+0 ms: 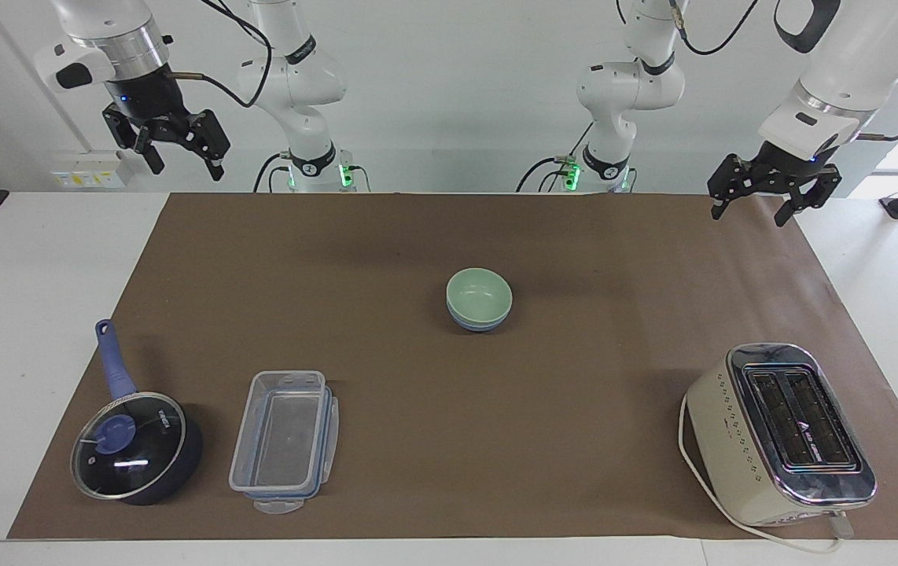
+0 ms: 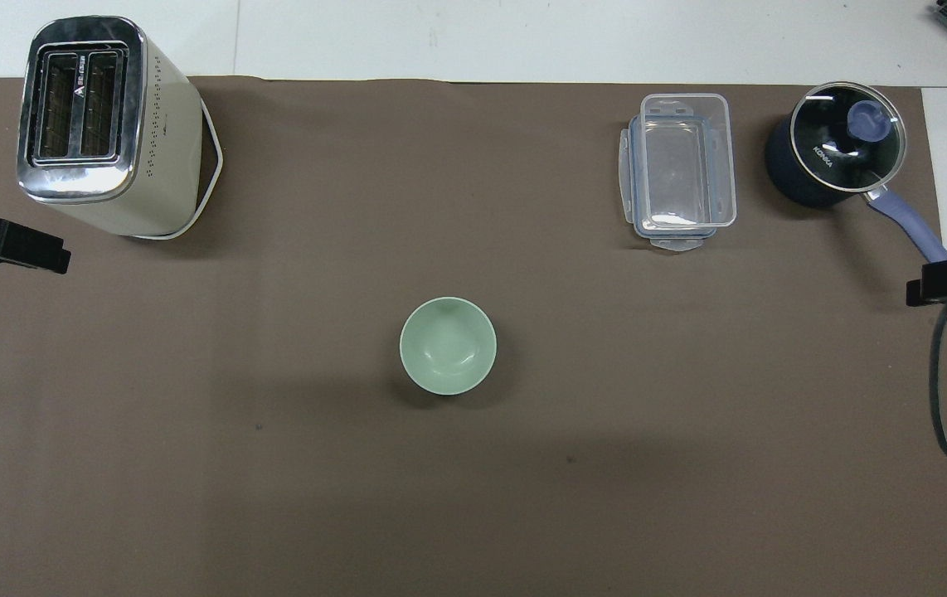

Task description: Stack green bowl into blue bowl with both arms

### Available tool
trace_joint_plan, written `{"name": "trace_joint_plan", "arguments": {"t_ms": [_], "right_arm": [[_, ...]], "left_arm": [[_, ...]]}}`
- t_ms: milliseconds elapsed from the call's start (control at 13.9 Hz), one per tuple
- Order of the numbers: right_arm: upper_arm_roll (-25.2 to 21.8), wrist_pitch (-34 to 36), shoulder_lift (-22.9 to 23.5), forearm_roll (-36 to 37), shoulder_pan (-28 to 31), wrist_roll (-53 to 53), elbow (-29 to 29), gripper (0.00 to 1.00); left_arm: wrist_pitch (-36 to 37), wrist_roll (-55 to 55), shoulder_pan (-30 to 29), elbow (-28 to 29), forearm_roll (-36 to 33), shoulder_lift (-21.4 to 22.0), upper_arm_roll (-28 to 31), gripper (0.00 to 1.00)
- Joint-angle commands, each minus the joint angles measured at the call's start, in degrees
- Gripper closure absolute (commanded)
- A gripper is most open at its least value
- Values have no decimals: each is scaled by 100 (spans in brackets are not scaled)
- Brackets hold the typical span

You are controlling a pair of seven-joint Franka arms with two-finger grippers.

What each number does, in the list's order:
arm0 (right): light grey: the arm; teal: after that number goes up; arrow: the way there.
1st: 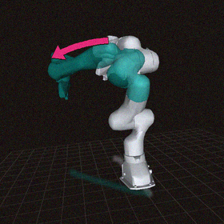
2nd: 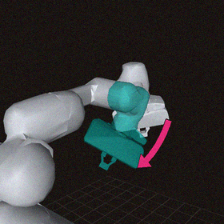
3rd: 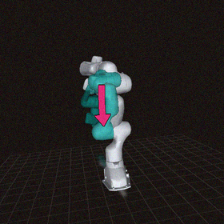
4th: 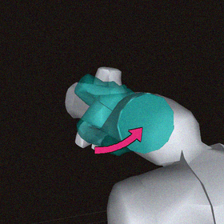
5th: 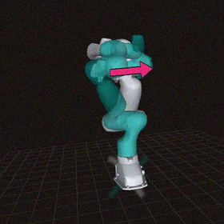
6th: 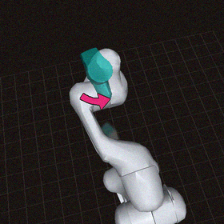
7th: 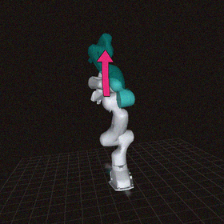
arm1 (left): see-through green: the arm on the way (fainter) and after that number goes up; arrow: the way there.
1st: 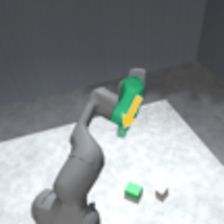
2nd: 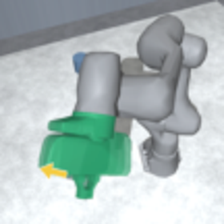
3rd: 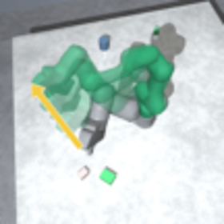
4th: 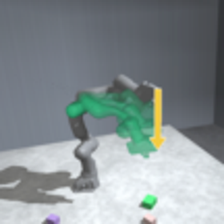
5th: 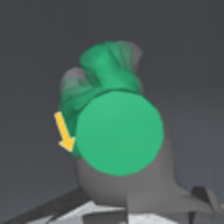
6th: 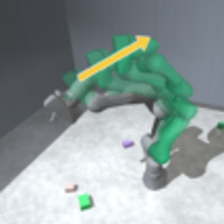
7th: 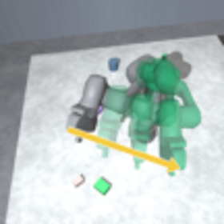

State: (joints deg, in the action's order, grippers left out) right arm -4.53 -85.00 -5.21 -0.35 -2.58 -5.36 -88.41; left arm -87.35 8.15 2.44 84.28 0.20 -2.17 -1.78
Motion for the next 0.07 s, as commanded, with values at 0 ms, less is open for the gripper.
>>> {"name": "trace_joint_plan", "arguments": {"t_ms": [0], "right_arm": [[13,-43,-120,87,30,229,-176,0]], "left_arm": [[166,20,-77,-78,-64,6,-51,0]]}}
